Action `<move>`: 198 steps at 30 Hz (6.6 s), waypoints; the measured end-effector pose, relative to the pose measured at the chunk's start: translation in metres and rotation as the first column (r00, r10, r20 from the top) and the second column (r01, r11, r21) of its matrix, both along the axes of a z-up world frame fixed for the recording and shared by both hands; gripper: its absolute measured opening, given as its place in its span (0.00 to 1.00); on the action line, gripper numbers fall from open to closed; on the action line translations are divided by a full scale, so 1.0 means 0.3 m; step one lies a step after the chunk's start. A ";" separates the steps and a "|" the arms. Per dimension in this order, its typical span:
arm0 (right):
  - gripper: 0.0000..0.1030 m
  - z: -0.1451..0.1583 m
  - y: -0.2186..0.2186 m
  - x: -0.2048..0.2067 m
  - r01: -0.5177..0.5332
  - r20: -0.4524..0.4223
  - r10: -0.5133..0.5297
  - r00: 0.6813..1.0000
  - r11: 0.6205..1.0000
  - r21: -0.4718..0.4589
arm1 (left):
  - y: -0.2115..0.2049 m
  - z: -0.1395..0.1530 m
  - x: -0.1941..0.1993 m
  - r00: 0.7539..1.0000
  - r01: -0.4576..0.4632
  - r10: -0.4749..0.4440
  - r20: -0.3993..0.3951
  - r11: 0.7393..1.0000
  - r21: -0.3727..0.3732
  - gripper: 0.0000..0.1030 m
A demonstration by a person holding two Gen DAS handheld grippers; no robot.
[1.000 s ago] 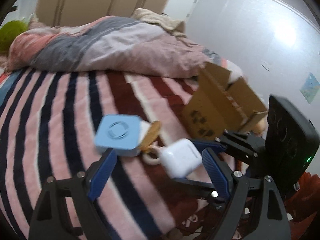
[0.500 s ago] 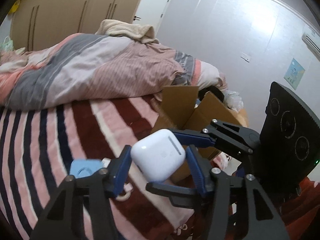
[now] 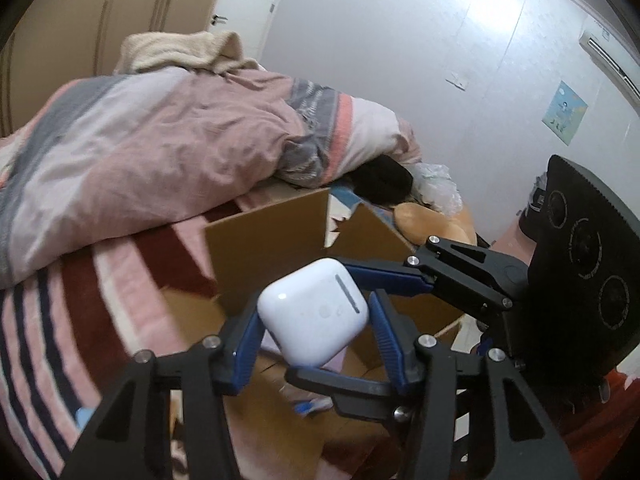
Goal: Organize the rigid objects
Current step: 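Carry the earbuds case into the cardboard box and release it, then reach the right tool to the white tape roll and grasp it, then carry the tape roll into the cardboard box and open the right tool, then reach the right tool to the light-blue square case and grasp it, then lift the blue case into the cardboard box and release it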
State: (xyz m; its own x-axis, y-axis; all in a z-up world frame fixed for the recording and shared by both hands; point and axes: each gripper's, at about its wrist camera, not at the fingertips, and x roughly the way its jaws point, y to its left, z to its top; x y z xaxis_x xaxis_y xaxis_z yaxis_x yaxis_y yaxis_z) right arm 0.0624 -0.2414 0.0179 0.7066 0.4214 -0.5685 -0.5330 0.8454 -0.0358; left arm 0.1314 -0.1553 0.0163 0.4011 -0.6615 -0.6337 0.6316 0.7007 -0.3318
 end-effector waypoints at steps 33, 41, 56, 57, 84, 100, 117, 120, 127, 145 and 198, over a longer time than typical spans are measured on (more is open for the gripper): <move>0.66 -0.108 0.448 -0.088 -0.318 -0.206 0.306 0.930 0.947 -0.032 | 0.635 -0.059 -0.232 0.877 -0.472 0.458 0.145 0.878 0.079 0.81; 0.65 -0.367 0.631 -0.172 -0.324 -0.124 0.300 0.946 0.898 -0.299 | 0.766 -0.302 -0.301 0.850 -0.526 0.523 0.062 0.842 0.118 0.81; 0.34 -0.588 0.494 0.006 -0.150 -0.321 0.070 0.945 0.961 -0.233 | 0.818 -0.451 -0.333 0.841 -0.534 0.540 -0.039 0.839 0.105 0.81; 0.34 -0.586 0.492 0.007 -0.151 -0.321 0.072 0.944 0.962 -0.227 | 0.816 -0.447 -0.330 0.843 -0.530 0.536 -0.038 0.842 0.104 0.81; 0.51 -0.592 0.676 -0.129 -0.414 -0.375 0.370 0.850 0.910 -0.041 | 0.838 -0.394 -0.361 0.843 -0.531 0.536 -0.046 0.842 0.097 0.81; 0.34 -0.236 0.609 -0.177 -0.402 -0.135 0.392 0.910 0.915 -0.048 | 0.684 -0.231 -0.320 0.933 -0.357 0.355 -0.048 0.933 -0.034 0.54; 0.34 -0.018 0.107 -0.053 -0.071 -0.015 0.070 0.997 0.995 -0.068 | 0.069 -0.011 -0.058 0.999 -0.028 0.026 0.045 0.999 0.044 0.37; 0.34 -0.020 0.020 -0.019 -0.010 -0.046 0.006 0.999 0.997 -0.081 | -0.028 -0.023 -0.010 1.000 0.015 -0.016 0.025 0.998 0.056 0.37; 0.43 -0.047 -0.124 0.020 0.078 -0.124 -0.092 0.988 0.990 -0.114 | -0.127 -0.037 0.016 0.999 0.020 -0.022 0.027 0.997 0.068 0.70; 0.89 0.023 -0.008 -0.032 0.041 -0.050 -0.047 0.998 0.993 -0.114 | 0.175 0.065 -0.090 0.979 -0.158 0.154 0.131 0.987 0.024 0.72; 0.78 -0.564 0.762 -0.010 -0.410 -0.381 0.316 0.869 0.891 -0.195 | 0.938 -0.336 -0.341 0.828 -0.557 0.559 -0.042 0.829 0.044 0.81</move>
State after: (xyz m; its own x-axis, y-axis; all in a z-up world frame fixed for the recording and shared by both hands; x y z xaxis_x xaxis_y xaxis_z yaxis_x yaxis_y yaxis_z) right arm 0.0595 -0.0129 -0.1513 0.2835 0.4135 -0.8652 -0.8193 0.5733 0.0055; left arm 0.0290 0.1262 -0.0846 0.6630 -0.3162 -0.6786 0.1132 0.9384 -0.3266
